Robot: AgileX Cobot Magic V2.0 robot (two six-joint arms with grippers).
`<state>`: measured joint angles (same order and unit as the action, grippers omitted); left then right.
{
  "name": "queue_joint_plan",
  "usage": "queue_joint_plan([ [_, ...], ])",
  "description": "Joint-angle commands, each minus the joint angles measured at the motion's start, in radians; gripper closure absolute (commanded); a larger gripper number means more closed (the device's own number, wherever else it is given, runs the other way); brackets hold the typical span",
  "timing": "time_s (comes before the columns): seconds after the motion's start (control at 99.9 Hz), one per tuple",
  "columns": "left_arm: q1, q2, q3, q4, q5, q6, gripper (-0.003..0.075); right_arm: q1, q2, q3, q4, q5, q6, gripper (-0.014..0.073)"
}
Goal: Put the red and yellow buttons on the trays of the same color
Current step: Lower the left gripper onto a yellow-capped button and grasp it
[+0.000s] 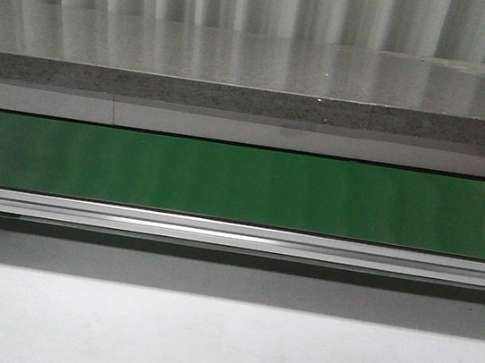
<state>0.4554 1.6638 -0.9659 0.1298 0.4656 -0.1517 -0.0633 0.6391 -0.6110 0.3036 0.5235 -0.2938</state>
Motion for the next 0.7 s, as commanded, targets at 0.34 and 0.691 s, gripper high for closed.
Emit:
queue_joint_plan([
  [0.34,0.033,0.045,-0.054,-0.024,-0.063,-0.011,0.0404,0.001,-0.003,-0.024,0.013,-0.061,-0.005,0.0662],
  [0.691,0.019,-0.15,-0.054,-0.059,-0.025,-0.011,0.0741,0.001,-0.003,-0.024,0.013,-0.061,-0.005,0.0662],
])
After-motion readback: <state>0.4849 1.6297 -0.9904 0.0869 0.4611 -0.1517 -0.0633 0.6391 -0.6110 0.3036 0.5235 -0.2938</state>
